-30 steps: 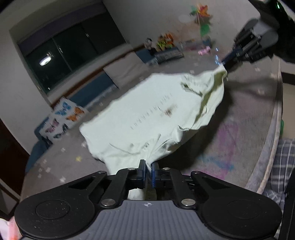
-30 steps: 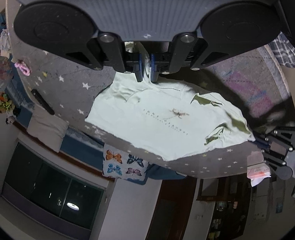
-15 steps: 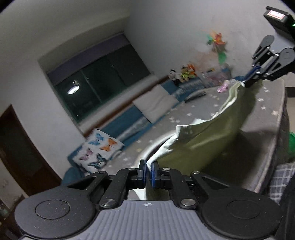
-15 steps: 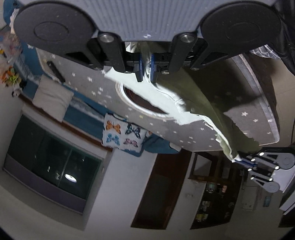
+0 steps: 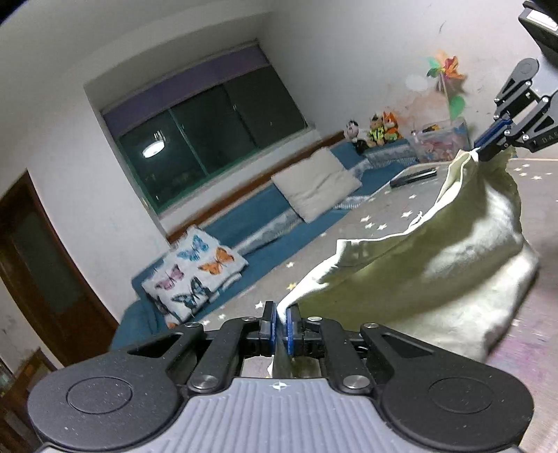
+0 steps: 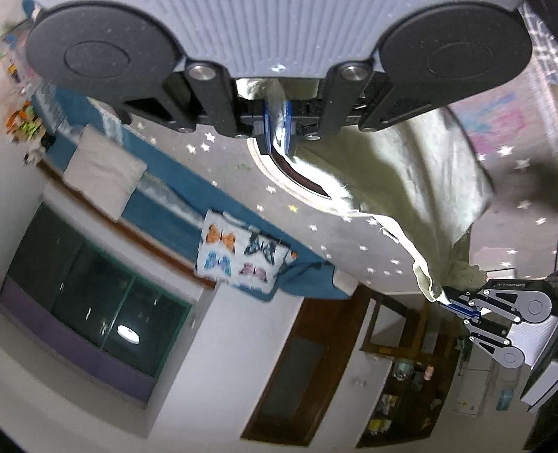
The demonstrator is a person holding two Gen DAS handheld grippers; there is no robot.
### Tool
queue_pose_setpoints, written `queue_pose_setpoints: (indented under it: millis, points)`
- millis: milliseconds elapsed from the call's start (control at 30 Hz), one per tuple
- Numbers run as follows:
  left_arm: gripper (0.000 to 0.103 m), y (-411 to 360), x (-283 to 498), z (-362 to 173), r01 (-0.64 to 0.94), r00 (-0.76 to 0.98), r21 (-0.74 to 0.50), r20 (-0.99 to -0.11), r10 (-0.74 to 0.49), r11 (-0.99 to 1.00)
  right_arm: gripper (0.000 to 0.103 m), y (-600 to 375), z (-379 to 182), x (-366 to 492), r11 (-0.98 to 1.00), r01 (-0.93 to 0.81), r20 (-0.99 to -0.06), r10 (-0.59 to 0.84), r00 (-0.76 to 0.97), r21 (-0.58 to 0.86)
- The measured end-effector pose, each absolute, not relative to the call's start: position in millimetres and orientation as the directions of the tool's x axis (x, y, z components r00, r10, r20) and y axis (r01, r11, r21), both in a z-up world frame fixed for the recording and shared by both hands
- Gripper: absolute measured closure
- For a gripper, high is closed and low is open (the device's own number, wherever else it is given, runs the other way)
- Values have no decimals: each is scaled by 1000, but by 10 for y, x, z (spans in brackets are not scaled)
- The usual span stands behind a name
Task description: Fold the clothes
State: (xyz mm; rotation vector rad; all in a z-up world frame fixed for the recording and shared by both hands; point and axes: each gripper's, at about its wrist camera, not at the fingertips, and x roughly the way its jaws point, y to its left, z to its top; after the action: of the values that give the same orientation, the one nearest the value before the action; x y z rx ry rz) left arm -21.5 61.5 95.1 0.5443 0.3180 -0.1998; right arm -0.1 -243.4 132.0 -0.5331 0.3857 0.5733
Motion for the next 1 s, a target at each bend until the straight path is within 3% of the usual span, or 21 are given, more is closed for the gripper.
queue_pose_setpoints:
  millis: [367,533,667,733,800,1000]
  points:
    - [96,745,1131,291,351,805,379,-589,-69,856,95,-2169,580,1342,763,-598,-640,337,691,-244]
    - [90,825,1421,18,355,761,316,-645,-75,880,94,-2171,207,1698,815,-561,-683,329,652,-143]
    - [72,881,1531,-61,321,760,307,-648,-51,896,85,-2283,121,1879,862,-503,-669,338,662,-61]
    - [66,920,1547,-60,300,764,297,-644,-41,906,84,-2373,121,1929,881,-473,-661,346,665,-15]
    - [54,952,1544,-44,279,768,285,-640,-35,917,81,-2473,145,1984,895,-446,-657,352,666,27]
    - [34,1048,1518,34,217,779,252,-627,-11,943,80,-2599,224,1835,909,-415,-633,343,695,37]
